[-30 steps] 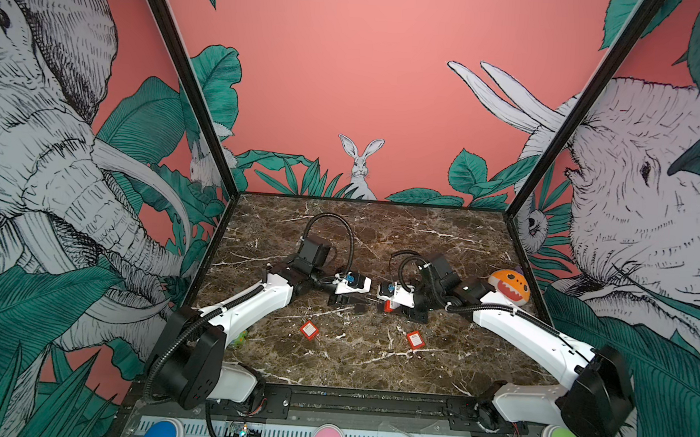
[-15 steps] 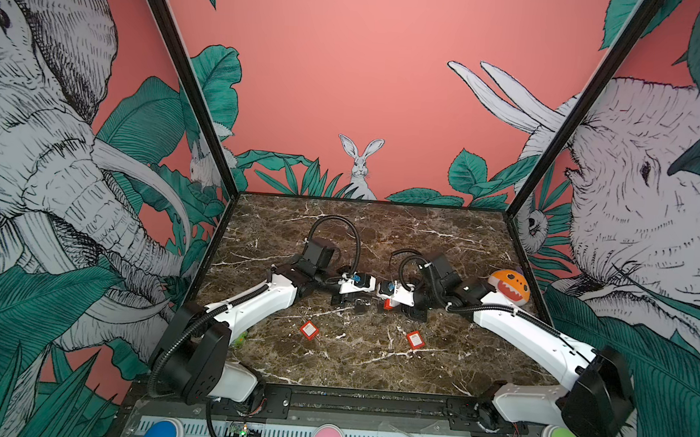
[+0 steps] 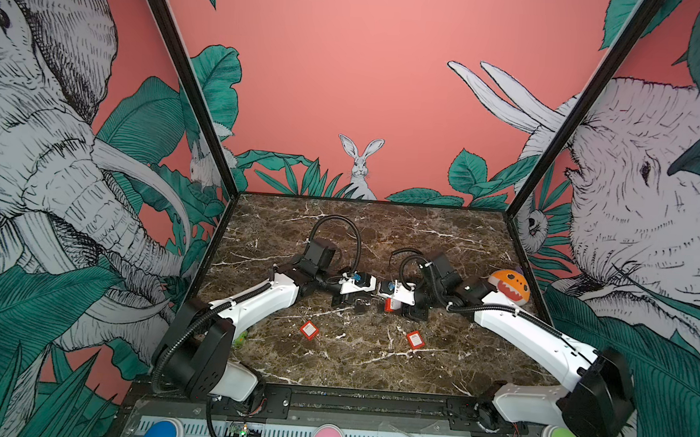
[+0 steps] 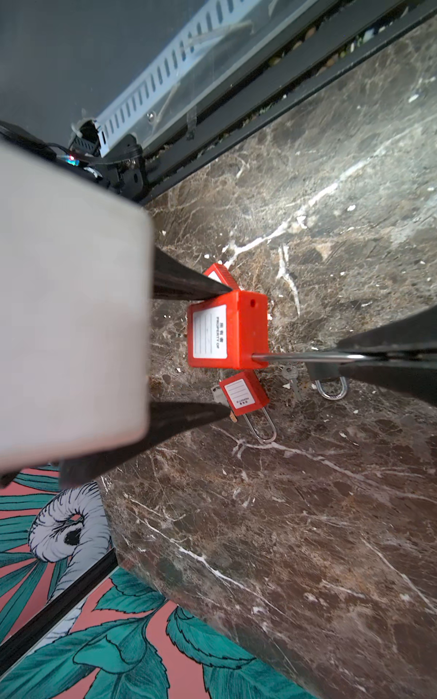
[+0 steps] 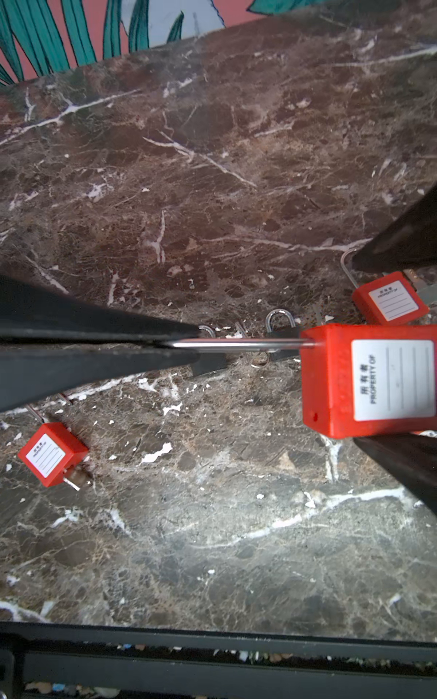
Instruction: Lock with the key
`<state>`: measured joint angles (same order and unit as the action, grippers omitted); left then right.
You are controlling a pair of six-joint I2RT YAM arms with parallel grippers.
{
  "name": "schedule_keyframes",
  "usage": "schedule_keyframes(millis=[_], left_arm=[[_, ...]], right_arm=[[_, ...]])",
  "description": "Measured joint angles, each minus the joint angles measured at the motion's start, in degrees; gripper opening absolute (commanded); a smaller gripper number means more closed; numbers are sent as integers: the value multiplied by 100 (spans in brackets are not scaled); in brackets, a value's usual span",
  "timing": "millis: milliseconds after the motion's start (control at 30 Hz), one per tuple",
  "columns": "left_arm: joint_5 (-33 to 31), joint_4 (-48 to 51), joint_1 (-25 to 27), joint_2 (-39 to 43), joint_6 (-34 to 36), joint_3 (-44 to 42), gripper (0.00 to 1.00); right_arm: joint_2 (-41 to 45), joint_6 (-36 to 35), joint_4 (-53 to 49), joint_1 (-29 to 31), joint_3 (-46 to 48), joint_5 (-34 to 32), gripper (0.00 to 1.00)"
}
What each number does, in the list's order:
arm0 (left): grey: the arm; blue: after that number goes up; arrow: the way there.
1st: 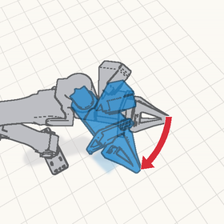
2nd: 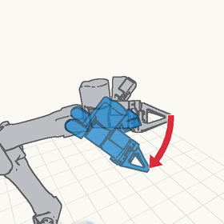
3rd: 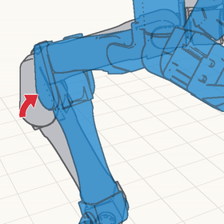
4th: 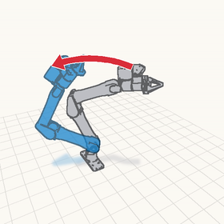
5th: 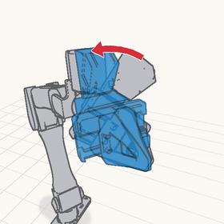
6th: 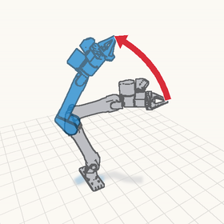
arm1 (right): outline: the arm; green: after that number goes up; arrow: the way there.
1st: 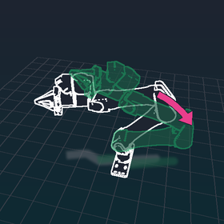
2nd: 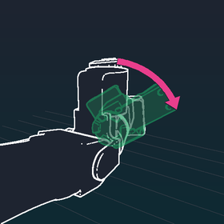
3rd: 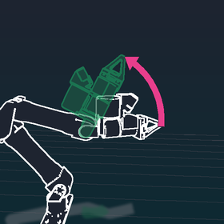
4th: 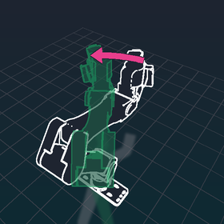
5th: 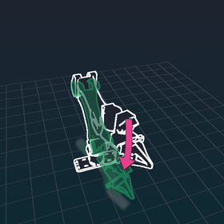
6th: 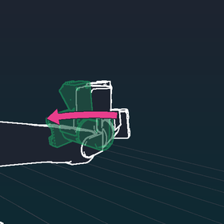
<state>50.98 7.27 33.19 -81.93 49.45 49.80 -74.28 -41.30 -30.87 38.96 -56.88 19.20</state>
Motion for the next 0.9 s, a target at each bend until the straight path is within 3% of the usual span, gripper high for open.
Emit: schedule_keyframes(millis=[533,733,900], left_arm=[[699,-741,15,-48,-922,-20,0],[841,-979,15,-103,-1193,-44,0],[949,-1051,17,-103,-1246,-46,0]], right_arm=[[319,205,-837,-321,-299,229,68],[219,238,-905,-326,-426,243,62],[-7,225,-916,-326,-428,245,52]])
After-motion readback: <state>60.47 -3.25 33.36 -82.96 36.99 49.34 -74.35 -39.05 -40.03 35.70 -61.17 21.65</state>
